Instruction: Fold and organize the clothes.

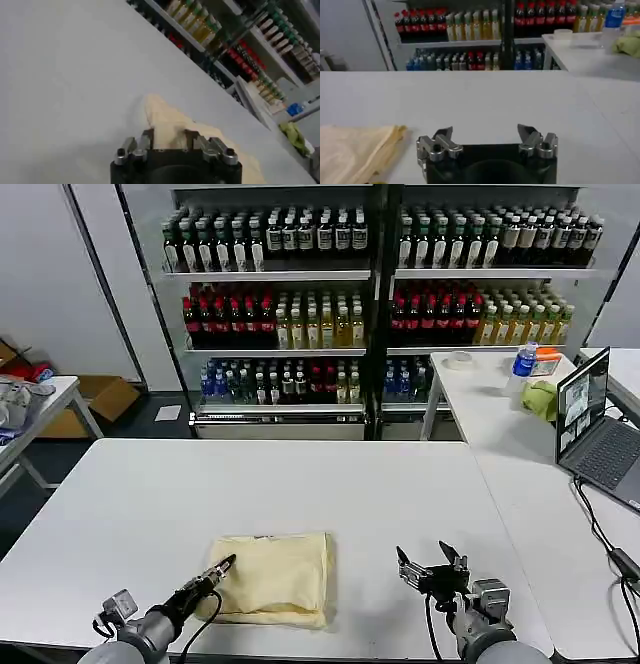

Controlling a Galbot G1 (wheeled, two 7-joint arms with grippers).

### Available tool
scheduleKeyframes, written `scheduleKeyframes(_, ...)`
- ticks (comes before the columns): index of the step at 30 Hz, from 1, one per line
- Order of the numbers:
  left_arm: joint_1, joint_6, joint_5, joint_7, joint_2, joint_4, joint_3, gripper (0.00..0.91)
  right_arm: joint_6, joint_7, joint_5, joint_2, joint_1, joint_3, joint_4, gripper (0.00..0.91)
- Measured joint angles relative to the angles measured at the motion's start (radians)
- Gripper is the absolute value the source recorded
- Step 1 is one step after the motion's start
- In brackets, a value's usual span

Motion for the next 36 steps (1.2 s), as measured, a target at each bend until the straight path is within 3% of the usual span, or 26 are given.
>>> scheduleKeyframes(13, -0.006, -0.019, -0.128, 0.018, -0.037, -0.019, -0.054, 0.02, -0.001, 0.001, -0.001, 0.005, 0.004, 0.001, 0.0, 0.907)
scheduleKeyframes(21, -0.007, -0.006, -0.232, 0.007, -0.011, -0.006, -0.16, 0.02, -0.002, 0.0, 0.004, 0.001, 0.009, 0.006, 0.0, 0.907)
scheduleKeyframes(27, 0.007, 0.005, -0.279, 0.004, 0.093, 0.019, -0.297, 0.02, -0.002, 0.0, 0.007, -0.001, 0.017, 0.006, 0.001, 0.907)
scheduleKeyframes(36, 0.026, 0.014, -0.215, 0.037, 0.331, 0.052, -0.507, 0.02, -0.003, 0.0, 0.017, -0.011, 0.031, 0.004, 0.002, 0.907)
